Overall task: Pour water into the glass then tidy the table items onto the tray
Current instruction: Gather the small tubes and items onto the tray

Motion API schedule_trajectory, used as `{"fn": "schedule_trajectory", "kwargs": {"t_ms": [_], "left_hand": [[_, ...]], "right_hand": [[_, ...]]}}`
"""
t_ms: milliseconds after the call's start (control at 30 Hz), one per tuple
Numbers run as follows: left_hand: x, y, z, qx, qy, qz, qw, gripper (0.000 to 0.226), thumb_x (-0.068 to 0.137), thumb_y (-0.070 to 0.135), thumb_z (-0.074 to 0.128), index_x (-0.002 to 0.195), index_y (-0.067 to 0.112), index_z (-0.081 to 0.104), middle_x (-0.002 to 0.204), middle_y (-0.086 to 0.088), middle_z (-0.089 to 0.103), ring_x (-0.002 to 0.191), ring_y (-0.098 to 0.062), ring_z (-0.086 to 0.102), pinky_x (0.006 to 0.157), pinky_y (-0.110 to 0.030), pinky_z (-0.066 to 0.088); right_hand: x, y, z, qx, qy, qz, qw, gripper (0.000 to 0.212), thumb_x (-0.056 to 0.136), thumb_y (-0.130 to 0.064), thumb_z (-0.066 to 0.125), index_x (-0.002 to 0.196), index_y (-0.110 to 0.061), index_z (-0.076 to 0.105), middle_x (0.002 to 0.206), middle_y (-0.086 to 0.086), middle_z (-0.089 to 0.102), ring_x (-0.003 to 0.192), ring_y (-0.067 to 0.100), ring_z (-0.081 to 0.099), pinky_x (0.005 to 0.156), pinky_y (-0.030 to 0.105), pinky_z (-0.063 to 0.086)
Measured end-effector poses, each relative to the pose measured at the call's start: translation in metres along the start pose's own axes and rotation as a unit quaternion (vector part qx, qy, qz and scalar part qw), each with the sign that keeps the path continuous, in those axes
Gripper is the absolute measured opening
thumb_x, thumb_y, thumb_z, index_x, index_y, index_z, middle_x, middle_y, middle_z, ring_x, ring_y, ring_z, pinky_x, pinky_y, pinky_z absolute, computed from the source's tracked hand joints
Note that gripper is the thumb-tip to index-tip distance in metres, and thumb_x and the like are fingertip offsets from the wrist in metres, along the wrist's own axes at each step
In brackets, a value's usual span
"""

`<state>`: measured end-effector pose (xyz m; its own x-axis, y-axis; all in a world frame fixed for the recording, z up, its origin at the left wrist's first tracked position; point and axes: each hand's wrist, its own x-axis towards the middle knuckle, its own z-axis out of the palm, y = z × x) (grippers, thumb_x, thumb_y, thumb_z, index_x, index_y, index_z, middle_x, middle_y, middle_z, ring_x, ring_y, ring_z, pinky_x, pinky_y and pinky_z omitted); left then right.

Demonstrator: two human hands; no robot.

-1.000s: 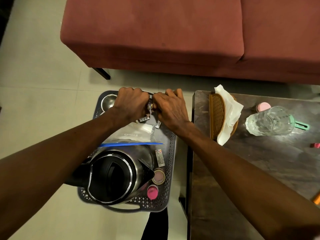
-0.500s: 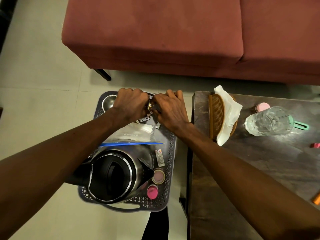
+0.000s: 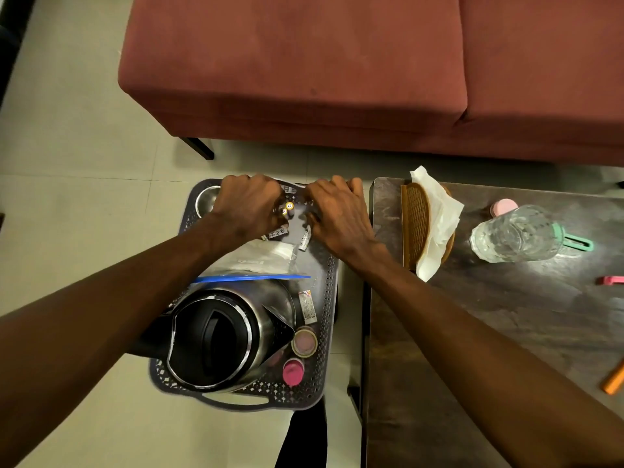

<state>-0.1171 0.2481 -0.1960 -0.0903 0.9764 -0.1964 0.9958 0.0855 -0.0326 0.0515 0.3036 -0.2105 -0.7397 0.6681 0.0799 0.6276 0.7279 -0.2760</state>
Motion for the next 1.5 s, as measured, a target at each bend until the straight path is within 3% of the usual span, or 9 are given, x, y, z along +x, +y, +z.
{"fn": "schedule_trajectory", "kwargs": {"t_ms": [100,200,300,467,800,1033,1167,1300,1500], "left_hand": [[-0.003,-0.003,-0.014,-0.025,0.009,-0.030,0.999,0.047,0.078,0.058,0.070,0.105,0.020,0.069,0.100,-0.005,0.070,0.088,-0.029,0.065,0.071,-0.034,0.041],[-0.015,-0.005,-0.028,-0.052,0.049,-0.039,0.997,0.028,0.079,0.050,0.073,0.095,0.027,0.073,0.091,-0.003,0.071,0.076,-0.026,0.062,0.065,-0.030,0.044],[-0.028,0.006,-0.031,-0.018,-0.014,-0.040,0.999,0.030,0.075,0.052,0.072,0.091,0.027,0.071,0.091,-0.005,0.071,0.081,-0.031,0.066,0.067,-0.033,0.049],[-0.028,0.031,-0.018,0.123,-0.104,0.055,0.985,0.029,0.083,0.036,0.066,0.106,0.020,0.062,0.105,-0.006,0.068,0.097,-0.028,0.066,0.064,-0.030,0.034],[-0.005,0.027,-0.009,0.160,-0.076,0.154,0.972,0.018,0.087,0.028,0.057,0.104,0.022,0.061,0.106,-0.005,0.068,0.097,-0.028,0.067,0.067,-0.033,0.044],[-0.007,0.006,-0.011,0.086,-0.056,0.110,0.989,0.018,0.079,0.038,0.068,0.086,0.022,0.067,0.087,-0.006,0.071,0.080,-0.030,0.067,0.060,-0.029,0.038],[-0.010,0.005,-0.003,0.083,-0.088,0.150,0.981,0.018,0.082,0.034,0.063,0.098,0.026,0.069,0.095,-0.004,0.070,0.088,-0.028,0.067,0.063,-0.031,0.045],[-0.008,0.016,0.003,0.111,-0.127,0.179,0.969,0.022,0.088,0.028,0.055,0.106,0.021,0.066,0.108,-0.006,0.066,0.098,-0.027,0.066,0.072,-0.033,0.050],[-0.003,0.028,0.006,0.153,-0.127,0.170,0.965,0.019,0.090,0.024,0.051,0.105,0.016,0.060,0.111,-0.007,0.064,0.097,-0.028,0.066,0.063,-0.032,0.039]], "right_hand": [[-0.006,0.005,-0.011,0.059,0.006,0.031,0.998,0.017,0.083,-0.008,0.066,0.097,-0.018,0.067,0.097,-0.002,0.070,0.092,0.020,0.058,0.078,0.028,0.023],[-0.010,0.005,-0.018,0.065,-0.063,0.035,0.995,0.023,0.080,-0.006,0.068,0.098,-0.021,0.072,0.099,-0.002,0.073,0.097,0.019,0.062,0.088,0.032,0.036],[-0.012,-0.003,-0.019,-0.014,-0.091,-0.012,0.996,0.029,0.080,-0.009,0.067,0.102,-0.025,0.073,0.102,-0.002,0.074,0.104,0.022,0.058,0.087,0.034,0.031],[-0.008,-0.015,-0.013,-0.101,-0.118,-0.068,0.986,0.027,0.087,-0.016,0.057,0.109,-0.024,0.070,0.106,0.000,0.071,0.111,0.026,0.053,0.092,0.037,0.030],[-0.015,-0.015,0.002,-0.151,-0.176,-0.085,0.969,0.024,0.098,-0.030,0.049,0.111,-0.024,0.069,0.105,0.002,0.065,0.110,0.025,0.051,0.098,0.038,0.031],[-0.025,-0.008,-0.004,-0.060,-0.123,-0.074,0.988,0.028,0.091,-0.034,0.061,0.115,-0.022,0.068,0.115,0.005,0.062,0.114,0.026,0.048,0.094,0.037,0.025],[-0.042,-0.009,-0.023,0.039,-0.049,0.024,0.998,0.026,0.085,-0.029,0.068,0.110,-0.025,0.070,0.109,-0.001,0.063,0.106,0.021,0.051,0.085,0.033,0.023],[-0.054,-0.009,-0.033,0.111,0.024,0.141,0.983,0.018,0.089,-0.032,0.067,0.106,-0.028,0.070,0.102,-0.004,0.064,0.100,0.017,0.052,0.078,0.029,0.016],[-0.060,-0.008,-0.036,0.150,0.029,0.175,0.973,0.020,0.090,-0.033,0.066,0.108,-0.027,0.071,0.100,-0.004,0.063,0.101,0.017,0.052,0.084,0.031,0.021]]}}
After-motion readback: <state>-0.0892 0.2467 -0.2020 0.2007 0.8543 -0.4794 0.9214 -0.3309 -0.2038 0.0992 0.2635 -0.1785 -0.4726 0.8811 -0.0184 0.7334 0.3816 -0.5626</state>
